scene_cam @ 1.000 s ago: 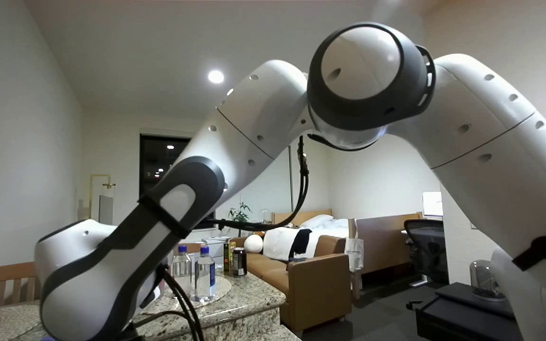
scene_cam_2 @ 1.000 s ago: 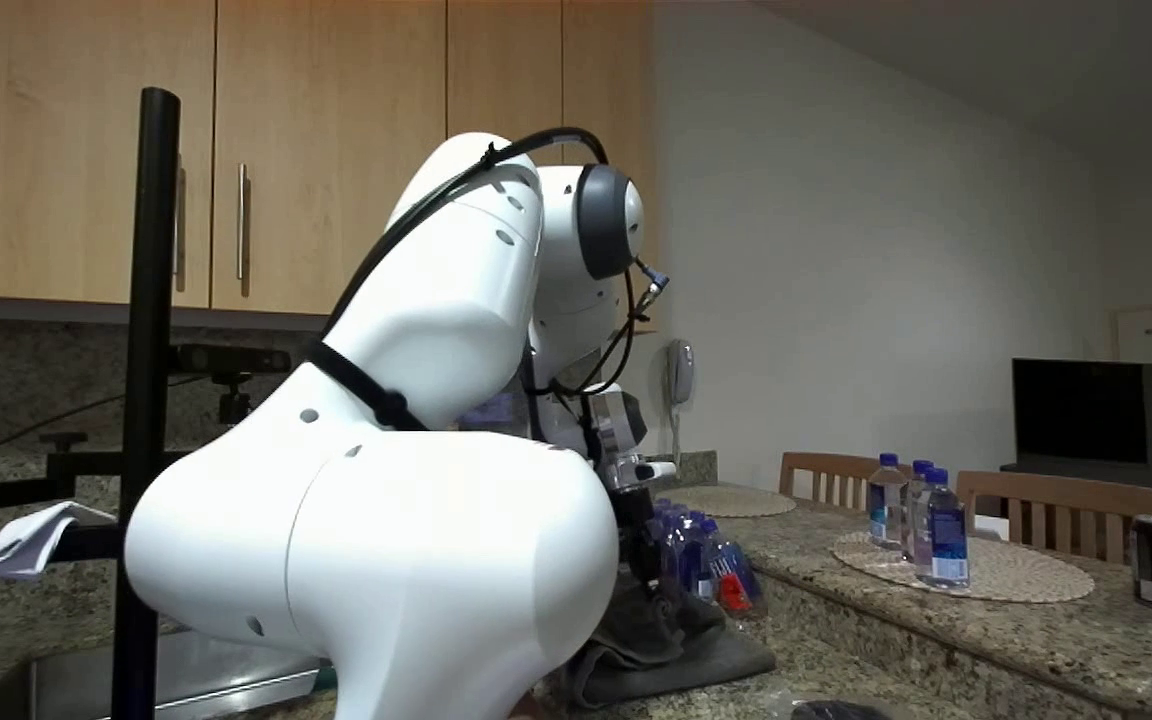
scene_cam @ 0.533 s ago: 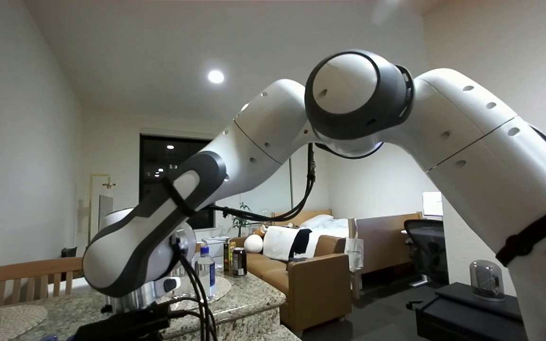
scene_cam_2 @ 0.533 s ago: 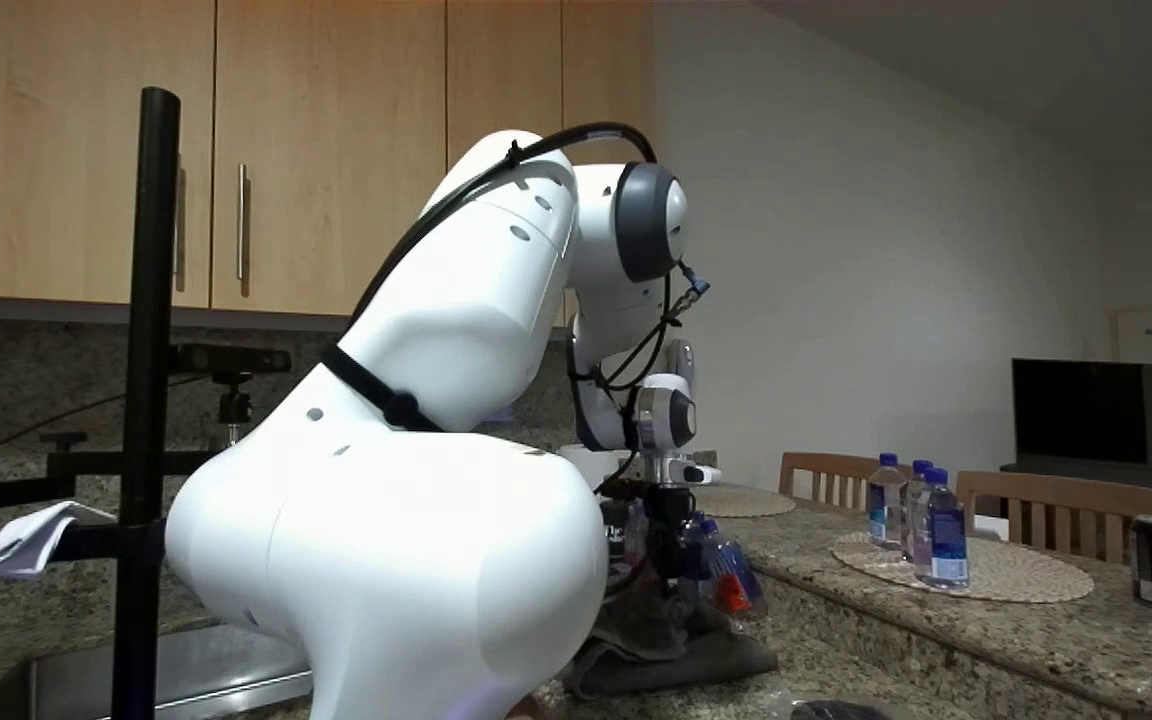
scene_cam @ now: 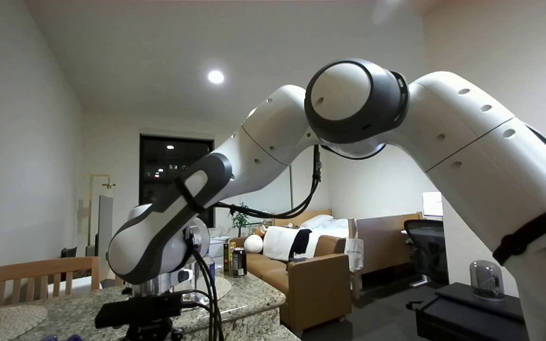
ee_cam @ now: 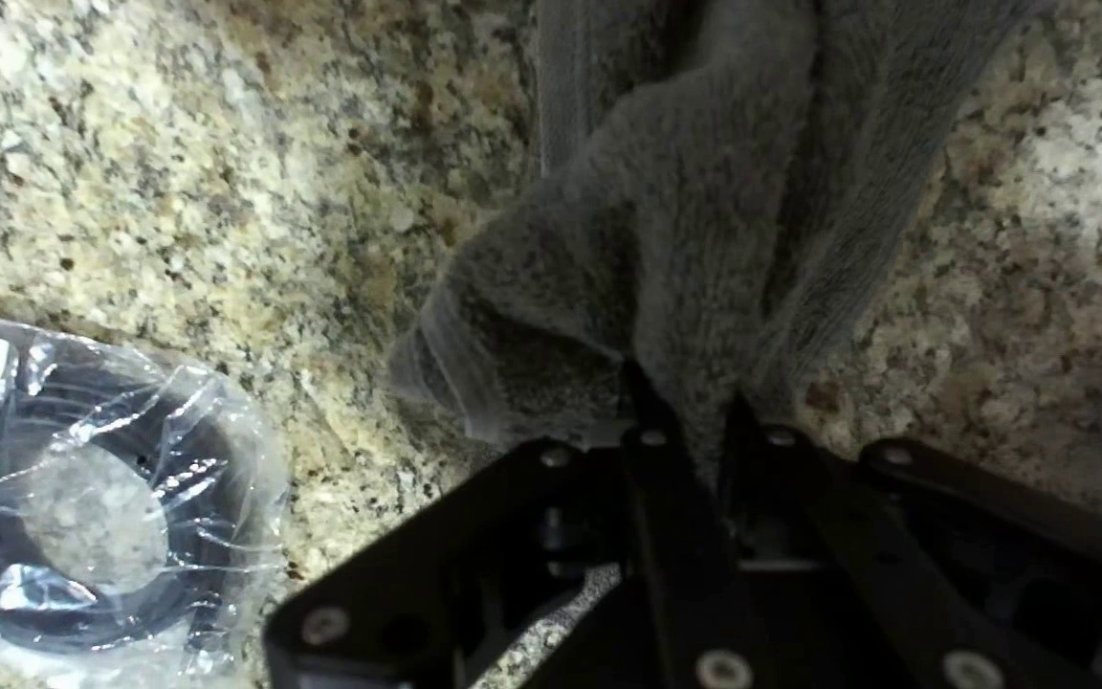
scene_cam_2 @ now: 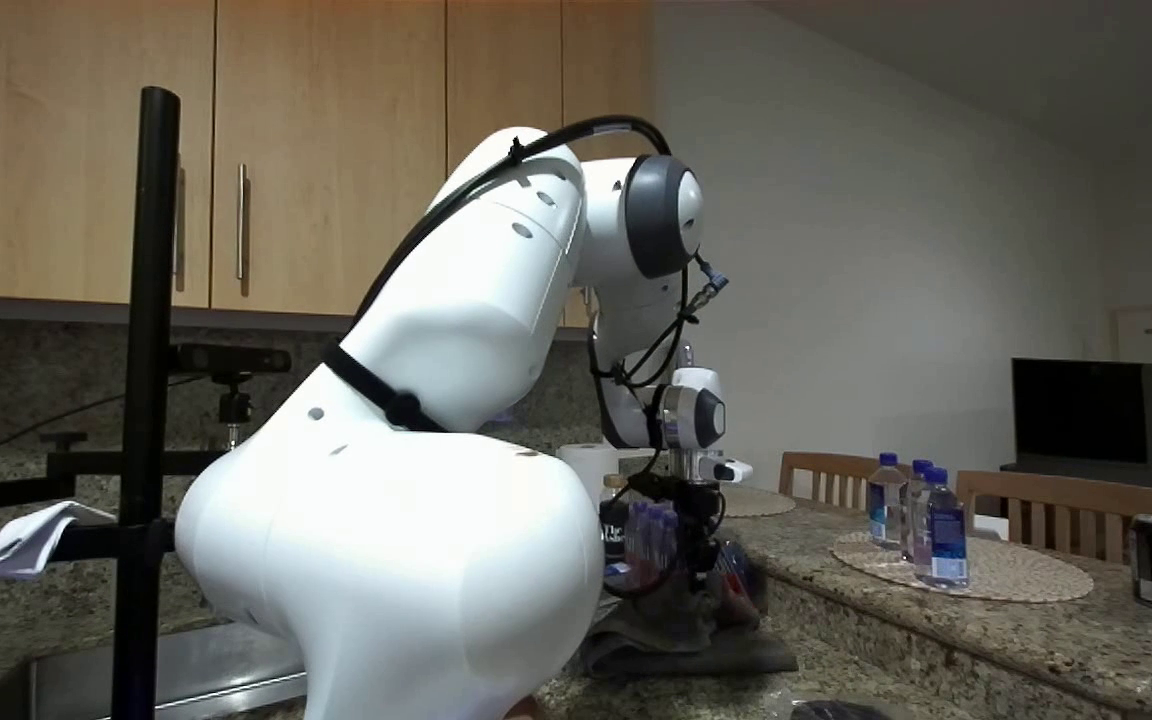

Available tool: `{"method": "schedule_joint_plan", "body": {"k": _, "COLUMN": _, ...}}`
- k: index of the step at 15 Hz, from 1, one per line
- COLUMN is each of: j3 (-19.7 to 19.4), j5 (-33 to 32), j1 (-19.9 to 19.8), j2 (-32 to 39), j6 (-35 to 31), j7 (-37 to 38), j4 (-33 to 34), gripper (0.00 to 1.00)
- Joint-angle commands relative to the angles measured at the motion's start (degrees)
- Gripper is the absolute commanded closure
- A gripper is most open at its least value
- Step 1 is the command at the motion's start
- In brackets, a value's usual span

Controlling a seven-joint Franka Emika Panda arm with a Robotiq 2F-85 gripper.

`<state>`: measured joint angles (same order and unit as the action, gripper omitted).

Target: Move the towel to the left

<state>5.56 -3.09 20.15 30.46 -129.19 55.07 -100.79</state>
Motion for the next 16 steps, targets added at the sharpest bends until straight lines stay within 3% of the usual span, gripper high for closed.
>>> {"method": "schedule_joint_plan", "body": {"k": 1, "j3": -0.2, "j5": -0.1, "j1": -0.3, "j2": -0.6, "j6": -1.6, "j7": -2.9, "j4": -0.7, "gripper": 0.72}}
{"method": "schedule_joint_plan", "body": {"k": 2, "j3": -0.3, "j5": -0.1, "j1": -0.3, "j2": -0.6, "j6": -1.5, "j7": -3.4, "j4": -0.7, "gripper": 0.61}}
{"method": "schedule_joint_plan", "body": {"k": 11, "j3": -1.2, "j5": -0.7, "j1": 0.2, "j2": -1.9, "j6": -0.6, "j7": -2.7, "j4": -0.2, "gripper": 0.05}}
{"method": "schedule_joint_plan", "body": {"k": 16, "j3": -1.6, "j5": -3.8, "j1": 1.6, "j2": -3.7, "j6": 2.8, "j7": -2.0, "j4": -0.6, "gripper": 0.00}}
